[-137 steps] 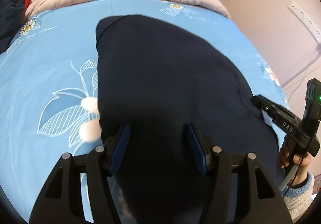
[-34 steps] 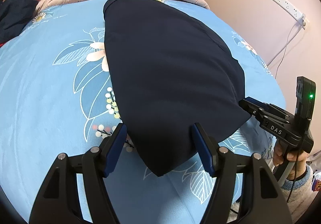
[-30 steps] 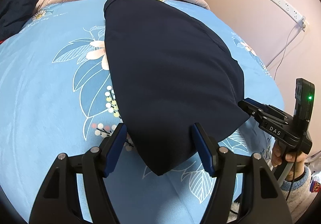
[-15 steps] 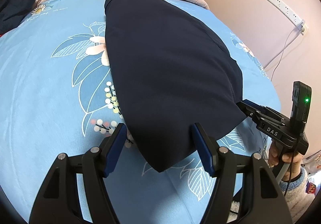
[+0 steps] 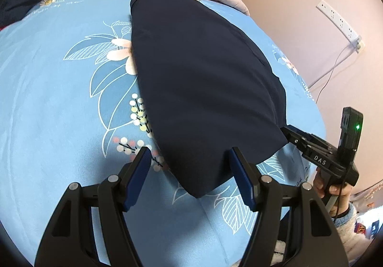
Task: Fold large clothes
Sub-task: 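Grasp the folded jacket bundle with the right tool and lift it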
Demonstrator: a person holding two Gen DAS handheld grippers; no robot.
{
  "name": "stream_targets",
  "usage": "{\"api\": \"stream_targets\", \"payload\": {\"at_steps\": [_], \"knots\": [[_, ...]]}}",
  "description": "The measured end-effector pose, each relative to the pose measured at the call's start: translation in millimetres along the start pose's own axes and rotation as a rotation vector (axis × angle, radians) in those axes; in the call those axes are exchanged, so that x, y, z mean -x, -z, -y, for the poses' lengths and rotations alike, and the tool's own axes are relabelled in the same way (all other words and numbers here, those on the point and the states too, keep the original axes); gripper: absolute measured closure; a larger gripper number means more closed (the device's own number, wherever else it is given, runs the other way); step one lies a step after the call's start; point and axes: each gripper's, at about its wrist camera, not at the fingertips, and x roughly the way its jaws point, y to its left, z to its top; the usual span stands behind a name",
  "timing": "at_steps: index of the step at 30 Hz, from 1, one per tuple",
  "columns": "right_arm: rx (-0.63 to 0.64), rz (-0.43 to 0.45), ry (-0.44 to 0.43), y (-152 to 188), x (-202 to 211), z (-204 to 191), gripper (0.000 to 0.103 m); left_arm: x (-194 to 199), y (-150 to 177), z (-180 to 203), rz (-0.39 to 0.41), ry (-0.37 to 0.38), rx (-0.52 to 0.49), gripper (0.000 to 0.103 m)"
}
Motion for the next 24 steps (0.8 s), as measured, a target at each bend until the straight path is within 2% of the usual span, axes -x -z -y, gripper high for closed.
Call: {"api": "stream_targets", "payload": {"at_steps": [3, 5, 9, 11, 14, 17, 21, 24], "knots": [[-0.004, -0.019, -0.004, 1, 0, 2, 0.052, 2, -1, -1, 0.006, 0.001, 0.003, 0.036], [-0.020, -0.023, 0.006, 3, 1, 6, 0.040, 3, -2, -2, 0.012, 0.000, 0.000, 0.036], [-0.072, -0.039, -0.040, 6, 5, 16, 0.038, 6, -7, -5, 0.019, -0.001, 0.010, 0.036], [-0.062, -0.051, -0.023, 8, 8, 16, 0.031, 9, -11, -11, 0.031, 0.010, 0.034, 0.035], [-0.037, -0.059, -0.007, 10, 14, 17, 0.029, 13, -16, -22, 0.054, 0.034, 0.081, 0.029], [-0.044, -0.062, -0.007, 11, 17, 21, 0.029, 12, -23, -30, 0.059, 0.049, 0.115, 0.029], [-0.110, -0.043, -0.083, 6, 16, 29, 0.029, 5, -33, -34, 0.045, 0.084, 0.144, 0.029], [-0.136, -0.040, -0.129, 3, 14, 30, 0.029, 2, -39, -29, 0.053, 0.088, 0.122, 0.028]]}}
